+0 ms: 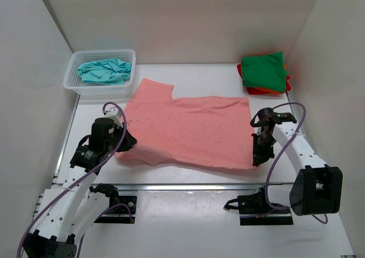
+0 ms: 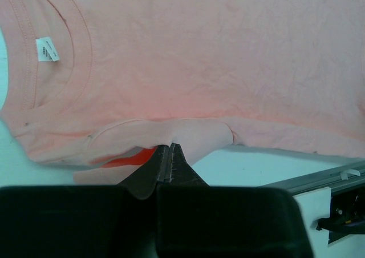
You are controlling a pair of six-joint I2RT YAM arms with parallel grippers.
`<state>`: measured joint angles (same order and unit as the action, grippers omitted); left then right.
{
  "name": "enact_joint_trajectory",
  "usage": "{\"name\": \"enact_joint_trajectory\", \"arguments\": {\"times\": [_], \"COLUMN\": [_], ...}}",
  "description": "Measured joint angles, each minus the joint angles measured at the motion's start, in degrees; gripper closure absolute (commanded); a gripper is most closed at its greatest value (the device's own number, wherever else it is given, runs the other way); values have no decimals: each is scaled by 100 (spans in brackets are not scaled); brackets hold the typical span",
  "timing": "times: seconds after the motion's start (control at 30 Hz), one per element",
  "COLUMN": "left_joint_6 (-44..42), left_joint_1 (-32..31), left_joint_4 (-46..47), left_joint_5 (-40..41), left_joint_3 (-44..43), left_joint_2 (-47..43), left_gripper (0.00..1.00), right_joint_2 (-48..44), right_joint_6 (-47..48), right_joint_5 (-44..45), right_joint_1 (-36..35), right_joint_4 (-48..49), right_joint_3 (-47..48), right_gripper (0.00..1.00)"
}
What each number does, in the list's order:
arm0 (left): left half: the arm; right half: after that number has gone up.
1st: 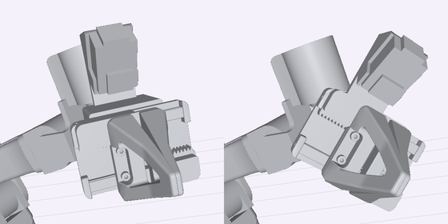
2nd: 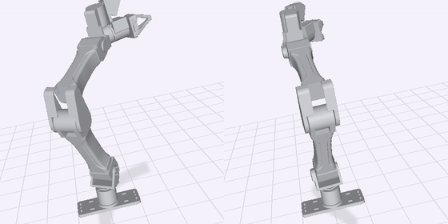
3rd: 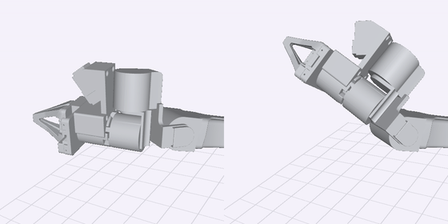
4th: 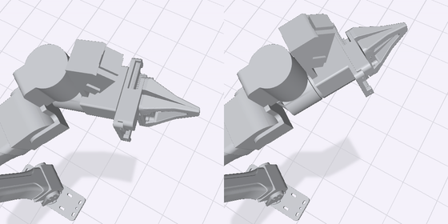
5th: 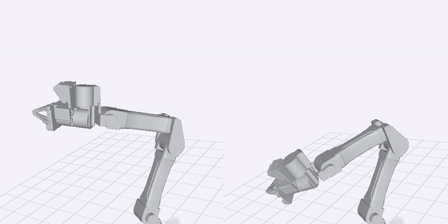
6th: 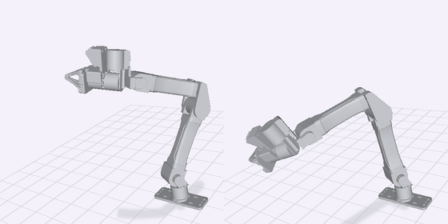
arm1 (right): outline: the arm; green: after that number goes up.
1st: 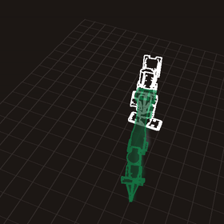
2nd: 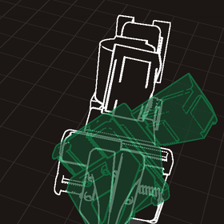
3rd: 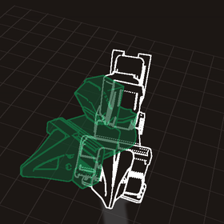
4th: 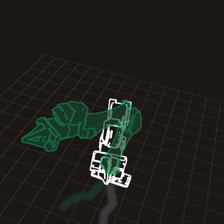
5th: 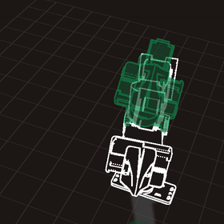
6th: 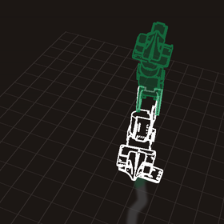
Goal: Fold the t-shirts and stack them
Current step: Fold the flattened tshirt in 1/3 of the way
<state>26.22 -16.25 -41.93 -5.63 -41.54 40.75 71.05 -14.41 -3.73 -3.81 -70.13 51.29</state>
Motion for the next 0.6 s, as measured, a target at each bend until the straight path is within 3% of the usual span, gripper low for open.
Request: {"name": "enact_joint_trajectory", "arguments": {"times": [0.6], "left_joint_6": [-131], "left_joint_1": [306], "left_joint_4": [623], "left_joint_5": [52], "left_joint_3": [-328], "left_joint_2": [1078], "left_gripper": [100], "right_joint_2": [1947], "right_joint_6": [302], "right_joint_5": [-225], "right_joint_1": [-83], "right_joint_4": [-46], "right_joint_3": [481], "right_gripper": [100]}}
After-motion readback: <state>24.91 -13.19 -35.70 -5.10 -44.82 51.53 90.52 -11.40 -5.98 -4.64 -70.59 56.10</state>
